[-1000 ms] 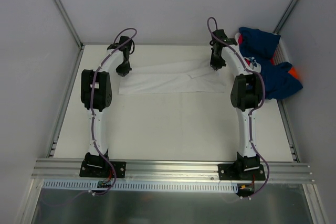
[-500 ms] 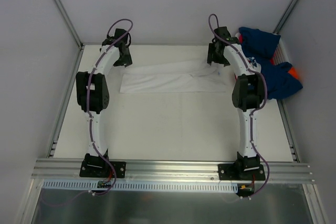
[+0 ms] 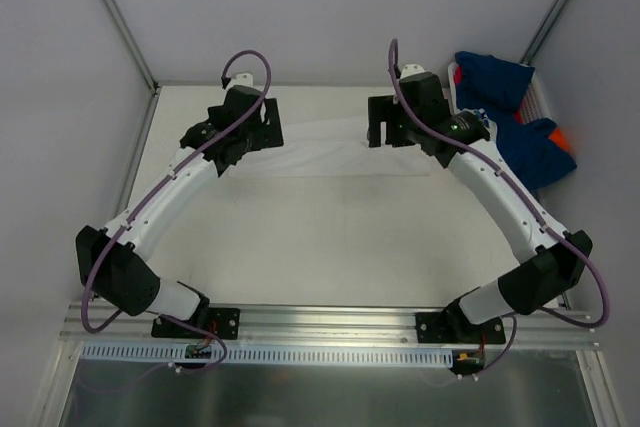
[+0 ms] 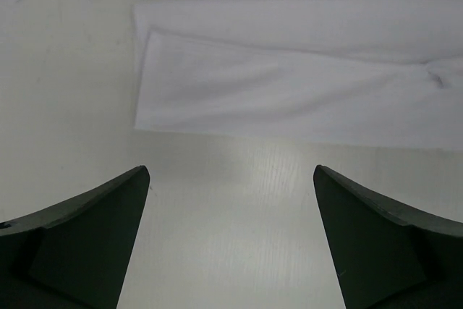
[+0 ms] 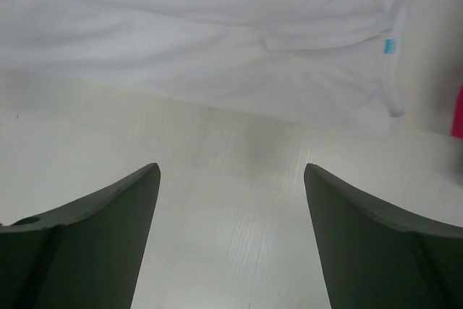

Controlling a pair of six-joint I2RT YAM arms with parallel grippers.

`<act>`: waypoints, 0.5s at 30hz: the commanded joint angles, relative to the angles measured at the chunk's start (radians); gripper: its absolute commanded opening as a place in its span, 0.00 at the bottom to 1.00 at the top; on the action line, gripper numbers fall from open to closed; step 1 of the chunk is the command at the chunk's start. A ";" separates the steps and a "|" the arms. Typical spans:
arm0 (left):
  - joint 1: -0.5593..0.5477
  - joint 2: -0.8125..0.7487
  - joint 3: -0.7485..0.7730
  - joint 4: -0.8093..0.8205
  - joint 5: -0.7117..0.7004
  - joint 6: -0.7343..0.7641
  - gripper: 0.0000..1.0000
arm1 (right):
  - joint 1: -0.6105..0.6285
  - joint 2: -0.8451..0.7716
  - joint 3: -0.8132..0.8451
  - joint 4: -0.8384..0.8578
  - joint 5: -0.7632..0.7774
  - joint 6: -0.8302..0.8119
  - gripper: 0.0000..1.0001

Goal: Fold and stack the t-shirts
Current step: Fold the other side of the tshirt into a rectangle, then rotate the tshirt 90 degrees

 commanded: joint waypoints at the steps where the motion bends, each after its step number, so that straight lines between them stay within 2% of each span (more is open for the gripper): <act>1: 0.038 -0.086 -0.207 0.169 0.129 -0.001 0.99 | 0.041 -0.029 -0.125 0.009 0.016 0.079 0.84; 3: 0.080 -0.176 -0.314 0.297 0.227 0.044 0.99 | 0.041 -0.092 -0.281 0.107 -0.022 0.127 0.82; 4: 0.097 -0.191 -0.373 0.362 0.285 0.044 0.99 | 0.041 -0.100 -0.323 0.131 -0.015 0.141 0.72; 6: 0.143 -0.179 -0.389 0.370 0.287 0.045 0.98 | 0.041 -0.067 -0.366 0.132 0.004 0.161 0.56; 7: 0.157 -0.159 -0.381 0.370 0.280 0.051 0.92 | 0.041 -0.045 -0.363 0.121 0.010 0.167 0.32; 8: 0.169 -0.104 -0.370 0.367 0.284 0.056 0.79 | 0.041 -0.022 -0.357 0.103 0.017 0.177 0.20; 9: 0.192 -0.074 -0.338 0.349 0.292 0.057 0.55 | 0.041 0.030 -0.337 0.093 0.019 0.176 0.03; 12: 0.214 0.048 -0.285 0.324 0.293 0.054 0.02 | 0.040 0.111 -0.267 0.076 0.039 0.173 0.00; 15: 0.219 0.134 -0.228 0.318 0.293 0.054 0.00 | 0.029 0.211 -0.204 0.054 0.057 0.167 0.01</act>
